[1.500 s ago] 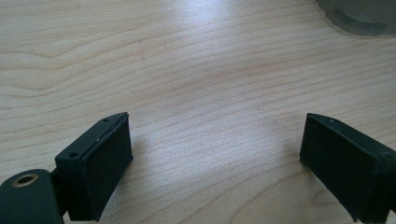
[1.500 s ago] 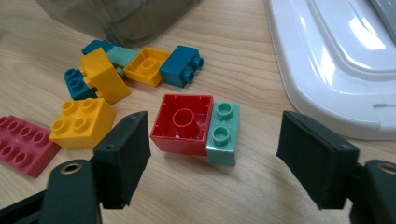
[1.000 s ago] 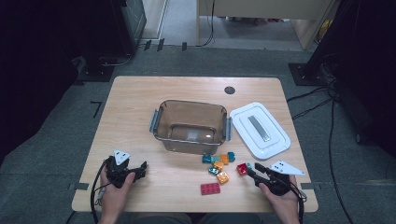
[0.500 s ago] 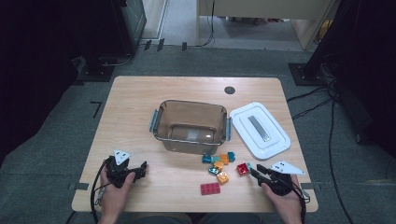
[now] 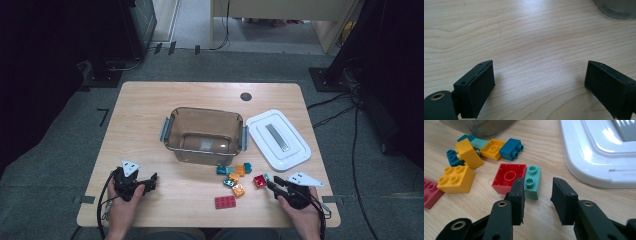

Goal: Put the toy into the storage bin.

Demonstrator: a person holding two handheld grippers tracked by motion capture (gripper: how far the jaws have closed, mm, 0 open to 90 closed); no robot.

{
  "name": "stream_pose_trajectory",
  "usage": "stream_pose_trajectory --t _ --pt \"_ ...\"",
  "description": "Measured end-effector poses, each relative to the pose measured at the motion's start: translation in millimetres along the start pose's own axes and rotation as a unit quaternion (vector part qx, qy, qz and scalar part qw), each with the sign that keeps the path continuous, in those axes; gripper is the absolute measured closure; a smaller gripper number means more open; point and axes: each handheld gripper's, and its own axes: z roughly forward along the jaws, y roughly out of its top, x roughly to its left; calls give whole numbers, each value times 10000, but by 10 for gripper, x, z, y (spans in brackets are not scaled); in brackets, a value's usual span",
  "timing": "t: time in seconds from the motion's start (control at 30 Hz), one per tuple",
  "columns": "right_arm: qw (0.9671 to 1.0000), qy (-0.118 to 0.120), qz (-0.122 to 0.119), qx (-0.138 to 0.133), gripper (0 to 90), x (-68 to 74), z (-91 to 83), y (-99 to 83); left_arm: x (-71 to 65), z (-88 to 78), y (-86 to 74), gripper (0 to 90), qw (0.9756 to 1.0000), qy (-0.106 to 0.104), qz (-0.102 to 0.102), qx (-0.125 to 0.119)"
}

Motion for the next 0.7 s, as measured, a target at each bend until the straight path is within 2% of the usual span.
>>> stream_pose_trajectory --t 0.2,0.27,0.37,0.53,0.63,0.7 --pt "9999 -94 1 59 547 58 65 11 0 0 0 87 10000 -1 1 1" --pt "9999 -114 6 67 546 64 75 13 0 0 0 87 10000 -1 1 0" --pt "9998 -174 4 107 568 88 117 17 0 0 0 88 10000 -1 1 0" --pt "9993 -323 -162 130 616 130 135 24 0 0 0 87 10000 0 0 0" --pt "9979 -438 -412 258 639 151 133 40 0 0 0 87 10000 0 0 0" --pt "9968 -554 -516 250 717 163 130 33 0 0 0 88 10000 0 0 0"
